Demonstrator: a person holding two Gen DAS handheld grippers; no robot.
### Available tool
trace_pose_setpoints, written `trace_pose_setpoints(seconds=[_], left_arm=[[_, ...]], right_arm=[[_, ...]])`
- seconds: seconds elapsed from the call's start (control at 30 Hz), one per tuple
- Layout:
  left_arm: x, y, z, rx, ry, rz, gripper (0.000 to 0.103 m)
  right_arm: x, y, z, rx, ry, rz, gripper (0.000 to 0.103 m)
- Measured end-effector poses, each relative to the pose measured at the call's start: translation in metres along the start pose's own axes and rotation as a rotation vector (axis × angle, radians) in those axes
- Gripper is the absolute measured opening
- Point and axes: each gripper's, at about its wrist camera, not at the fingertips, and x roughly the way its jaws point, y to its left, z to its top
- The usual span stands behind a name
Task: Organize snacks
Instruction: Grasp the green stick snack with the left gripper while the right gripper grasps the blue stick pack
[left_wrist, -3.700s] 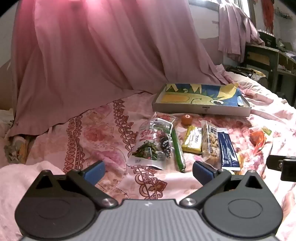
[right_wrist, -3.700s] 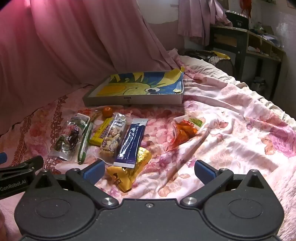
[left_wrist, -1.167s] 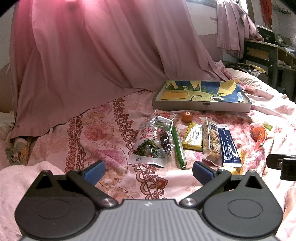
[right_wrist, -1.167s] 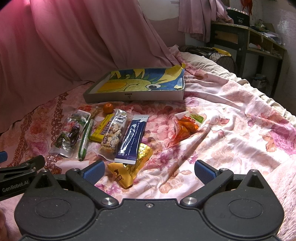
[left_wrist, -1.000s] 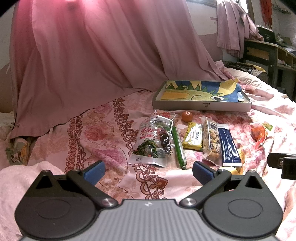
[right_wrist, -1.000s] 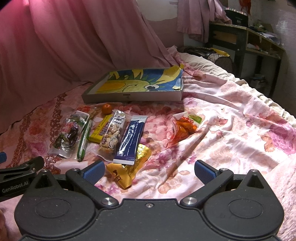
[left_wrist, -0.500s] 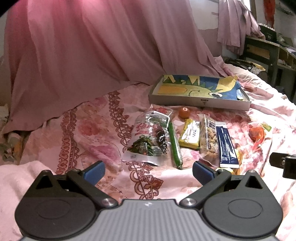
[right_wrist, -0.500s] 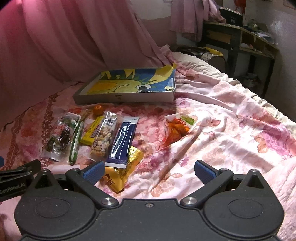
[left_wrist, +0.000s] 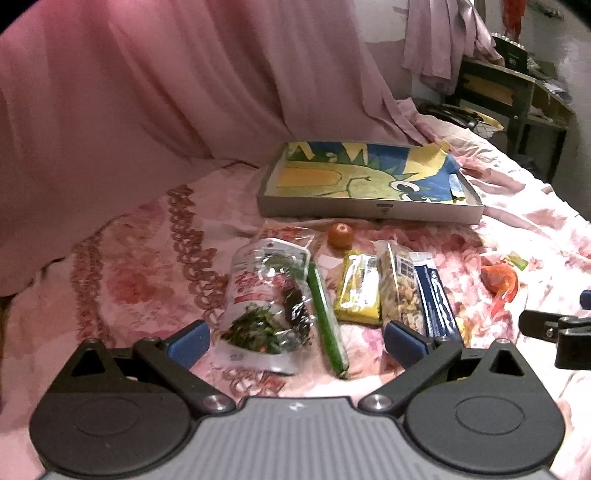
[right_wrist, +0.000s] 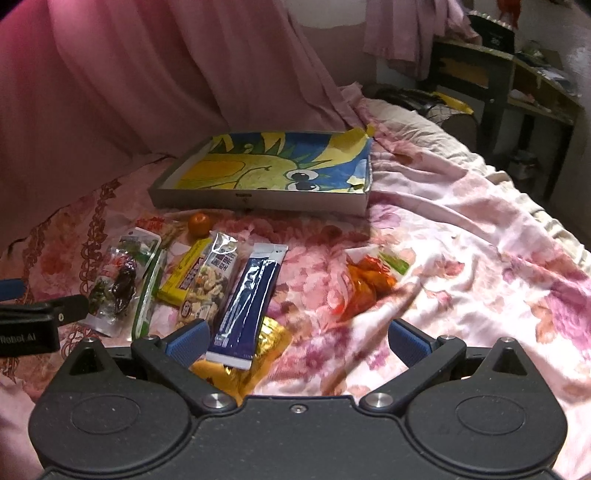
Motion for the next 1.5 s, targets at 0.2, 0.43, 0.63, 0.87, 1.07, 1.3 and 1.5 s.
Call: trace_pose_setpoints(seconds=[0.2,0.43,0.63,0.87,1.07,1.3,1.5], left_arm=[[0.025,0.002,0.017,-0.001,0.022,-0.118,0.103],[0.049,-0.008,0.027,0.064,0.031,-0.216,0.102],[0.072,-0.001,0.035,0.01,0.092,-0.311,0.102],[0.102,0.025,0.03,-0.192,0.218,-0.4,0.101],[0.122,0.036,0.027,-0.318,0.282,-0.418,0.1],[0.136,0.034,0.023,-0.341,0.329,-0.46,0.086],[0.139,0.039,0.019,-0.379,0.336,-0.42,0.068]], right_arm=[[0.03,0.0,0.016,-0.025,0.067,0.076,0.103],[0.069,0.005,0.022,-0.055,0.16,0.097,0.102],[0.09,0.012,0.024,-0.111,0.164,0.086,0.102],[0.112,0.014,0.024,-0.128,0.21,0.07,0.102],[0.12,0.018,0.017,-0.149,0.238,0.102,0.102],[0.124,0.021,0.016,-0.146,0.248,0.108,0.102],[0.125,0.019,0.018,-0.137,0.231,0.106,0.1]])
